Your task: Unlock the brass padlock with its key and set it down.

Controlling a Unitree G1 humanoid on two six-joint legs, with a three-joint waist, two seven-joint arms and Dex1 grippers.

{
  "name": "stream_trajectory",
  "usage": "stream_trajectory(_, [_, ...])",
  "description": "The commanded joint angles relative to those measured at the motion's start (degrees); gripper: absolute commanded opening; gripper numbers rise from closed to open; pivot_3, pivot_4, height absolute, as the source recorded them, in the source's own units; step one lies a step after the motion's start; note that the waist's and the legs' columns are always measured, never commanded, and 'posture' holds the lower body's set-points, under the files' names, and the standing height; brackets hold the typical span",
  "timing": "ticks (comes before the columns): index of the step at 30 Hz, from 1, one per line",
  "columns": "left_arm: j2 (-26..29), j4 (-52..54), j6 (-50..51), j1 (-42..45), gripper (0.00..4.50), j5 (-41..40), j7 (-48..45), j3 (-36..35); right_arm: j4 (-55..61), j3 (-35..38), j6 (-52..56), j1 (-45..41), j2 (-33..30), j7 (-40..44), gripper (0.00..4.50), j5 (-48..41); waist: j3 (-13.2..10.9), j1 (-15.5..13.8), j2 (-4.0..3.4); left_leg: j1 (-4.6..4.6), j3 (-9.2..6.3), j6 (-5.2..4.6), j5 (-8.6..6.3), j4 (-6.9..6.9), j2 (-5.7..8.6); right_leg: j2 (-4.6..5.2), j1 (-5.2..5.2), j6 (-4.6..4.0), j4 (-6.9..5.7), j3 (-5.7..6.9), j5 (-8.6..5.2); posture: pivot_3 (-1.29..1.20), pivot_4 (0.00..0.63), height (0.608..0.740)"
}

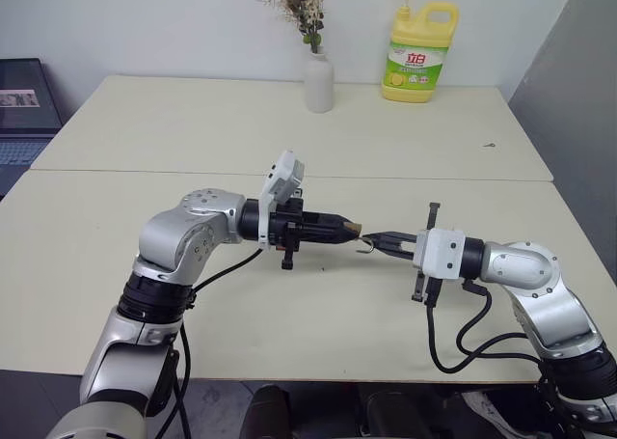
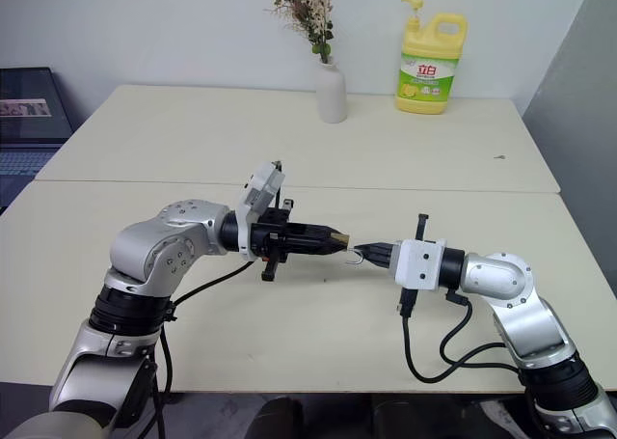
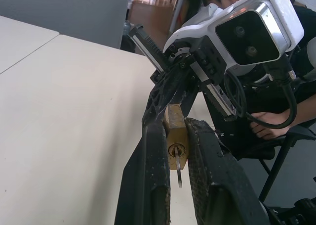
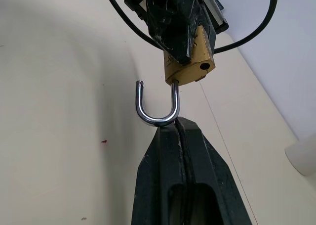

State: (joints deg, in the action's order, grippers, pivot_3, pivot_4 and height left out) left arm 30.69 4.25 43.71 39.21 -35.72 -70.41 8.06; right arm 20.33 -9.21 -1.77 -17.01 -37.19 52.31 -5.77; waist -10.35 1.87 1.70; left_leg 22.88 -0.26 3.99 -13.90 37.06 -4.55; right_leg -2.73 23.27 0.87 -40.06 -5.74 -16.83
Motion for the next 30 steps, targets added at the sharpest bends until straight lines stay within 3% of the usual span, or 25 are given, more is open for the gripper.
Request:
stream_trajectory(1, [-0.1,1.6,-0.7,0.0,0.17,-0.2,1.4,-1.1,0.9,1.7,1.4,0.5,-2.6,0.5,0.00,0.5,0.0,0.0,0.00,0.00,0.00,0.00,0.00,0.00,0.00,0.00,0.00,0.00,0.00,0.00,0.00,0.00,0.150,0.740])
stream_trajectory(4, [-0.2,1.8,0.1,-2.0,0.17,0.3,4.3,-1.3,1.2,5.2,3.7,3.0,-6.0,1.0,0.00,-1.2,0.0,-0.1,0.00,0.01,0.01,0.00,0.00,0.00,0.01,0.01,0.00,0.00,0.03,-0.01,0.00,0.00,0.150,0.740])
stream_trajectory(7, [-1.2,1.9,2.1,-4.5,0.17,-0.2,8.1,-1.7,4.7,8.3,9.4,4.3,-7.0,0.5,0.56,-5.7,0.0,-0.1,0.00,0.01,0.01,0.00,0.00,0.00,0.00,0.01,0.00,0.00,0.04,-0.01,0.00,0.00,0.150,0.740])
stream_trajectory(14, [-3.5,0.1,3.6,-8.3,0.17,2.1,14.0,0.1,12.9,7.7,19.5,6.1,-8.9,1.2,3.07,-10.2,0.0,0.0,0.00,-0.01,-0.07,0.00,0.00,-0.01,0.00,-0.02,0.00,0.09,0.01,0.01,-0.05,0.00,0.150,0.740])
stream_trajectory(18, [-7.0,-4.6,2.9,-8.6,0.17,5.1,18.5,1.4,13.3,3.4,20.8,4.7,-9.0,-0.3,4.41,-5.2,0.0,-0.1,0.01,-0.01,-0.08,0.00,0.00,0.02,0.03,0.00,-0.06,0.26,0.02,0.02,-0.14,0.00,0.150,0.740])
stream_trajectory(30, [-11.8,-12.0,2.4,-7.4,0.17,7.8,19.2,2.5,12.2,-0.2,21.9,3.3,-8.9,-0.7,4.50,-0.8,0.0,0.0,0.01,-0.01,-0.09,-0.01,0.00,0.00,0.04,0.00,-0.04,0.24,0.03,0.01,-0.12,0.00,0.150,0.740])
